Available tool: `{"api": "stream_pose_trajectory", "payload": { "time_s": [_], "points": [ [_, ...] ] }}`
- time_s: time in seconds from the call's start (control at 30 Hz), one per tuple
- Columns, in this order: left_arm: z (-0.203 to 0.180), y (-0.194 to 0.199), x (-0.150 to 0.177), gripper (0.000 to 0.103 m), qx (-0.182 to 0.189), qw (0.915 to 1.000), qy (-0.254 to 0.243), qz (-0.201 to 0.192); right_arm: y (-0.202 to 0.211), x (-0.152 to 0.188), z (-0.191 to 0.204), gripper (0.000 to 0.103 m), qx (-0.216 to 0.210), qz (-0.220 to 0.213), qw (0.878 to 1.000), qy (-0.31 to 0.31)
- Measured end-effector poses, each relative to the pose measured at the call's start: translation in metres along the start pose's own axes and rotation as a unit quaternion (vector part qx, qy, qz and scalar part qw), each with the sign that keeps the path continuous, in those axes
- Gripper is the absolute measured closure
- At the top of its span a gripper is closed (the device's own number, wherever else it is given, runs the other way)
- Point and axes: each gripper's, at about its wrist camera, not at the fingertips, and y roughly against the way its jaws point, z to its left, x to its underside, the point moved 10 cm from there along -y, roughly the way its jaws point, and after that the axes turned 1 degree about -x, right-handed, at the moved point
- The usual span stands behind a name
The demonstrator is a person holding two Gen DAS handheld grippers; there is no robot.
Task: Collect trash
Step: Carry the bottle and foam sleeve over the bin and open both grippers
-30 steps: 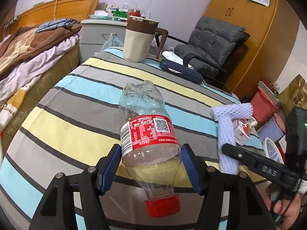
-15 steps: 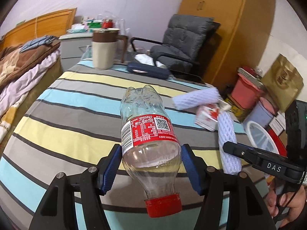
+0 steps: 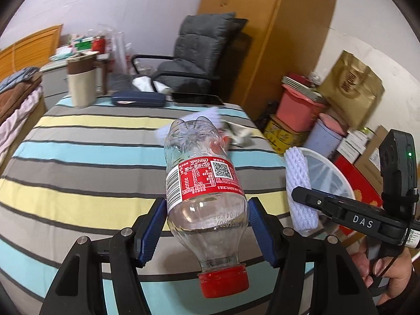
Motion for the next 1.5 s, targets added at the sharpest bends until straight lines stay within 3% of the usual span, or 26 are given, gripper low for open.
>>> {"api": "stream_pose_trajectory", "payload": {
  "time_s": [0.4, 0.93, 1.5],
  "points": [
    [-0.081, -0.025, -0.005, 0.04, 0.062, 0.9968, -0.049, 0.014, 0.033, -0.001, -0.062, 0.077, 0.05, -0.034, 0.997, -0.046],
    [-0.156, -0.062, -0.01, 0.04, 0.117, 0.9875, -0.098, 0.037, 0.059, 0.001, -0.121, 0.077, 0.088, -0.055, 0.99, -0.094],
    [-0.219, -0.112, 0.003, 0.039, 0.166, 0.9747, -0.127, 0.08, 0.067, 0.013, -0.17, 0.077, 0.124, -0.043, 0.982, -0.137]
  ]
}}
